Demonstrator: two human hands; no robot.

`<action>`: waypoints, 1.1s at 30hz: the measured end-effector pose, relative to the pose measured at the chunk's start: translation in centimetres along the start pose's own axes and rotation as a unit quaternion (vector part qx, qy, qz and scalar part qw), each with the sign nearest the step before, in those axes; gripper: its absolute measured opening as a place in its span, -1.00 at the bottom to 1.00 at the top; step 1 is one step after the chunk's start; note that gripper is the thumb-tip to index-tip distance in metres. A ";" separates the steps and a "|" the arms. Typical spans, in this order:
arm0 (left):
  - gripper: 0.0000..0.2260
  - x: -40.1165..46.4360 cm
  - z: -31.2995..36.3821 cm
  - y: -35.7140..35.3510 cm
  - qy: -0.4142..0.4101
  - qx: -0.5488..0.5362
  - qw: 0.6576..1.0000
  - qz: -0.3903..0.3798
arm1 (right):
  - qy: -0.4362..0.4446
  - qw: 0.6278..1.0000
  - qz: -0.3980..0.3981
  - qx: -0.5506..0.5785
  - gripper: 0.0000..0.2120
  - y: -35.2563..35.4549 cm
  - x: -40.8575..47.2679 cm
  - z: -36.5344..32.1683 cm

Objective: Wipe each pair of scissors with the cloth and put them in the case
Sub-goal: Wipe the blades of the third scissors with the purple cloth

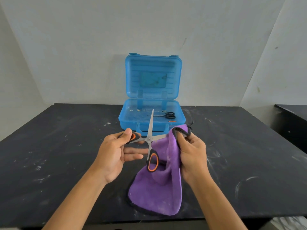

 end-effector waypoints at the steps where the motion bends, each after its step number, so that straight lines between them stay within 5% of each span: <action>1: -0.68 0.0 0.1 -0.1 -0.002 -0.002 1.000 0.001 | 0.002 1.000 0.000 0.003 -0.88 0.1 0.0 0.0; 10: -0.72 0.0 -0.6 -0.8 -0.004 -0.001 1.000 0.006 | -0.033 0.994 -0.099 0.016 -0.72 -1.0 -0.9 1.4; 24: -0.73 -0.1 0.4 1.5 -0.022 -0.019 1.000 0.009 | 0.003 1.000 -0.024 0.011 -0.74 1.9 1.1 -0.6; 33: -0.73 0.0 1.5 0.7 0.019 0.087 0.990 -0.107 | -0.091 0.964 -0.249 0.013 -0.65 -0.5 1.2 -0.9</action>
Point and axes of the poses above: each hand's wrist, its own x-axis towards the middle knuckle, its own y-axis out of the back of the hand, z = x × y, the point moved 4 cm from there along x, towards the middle knuckle, and after that the axes turned 8 degrees about -z, right-handed, at the moved point
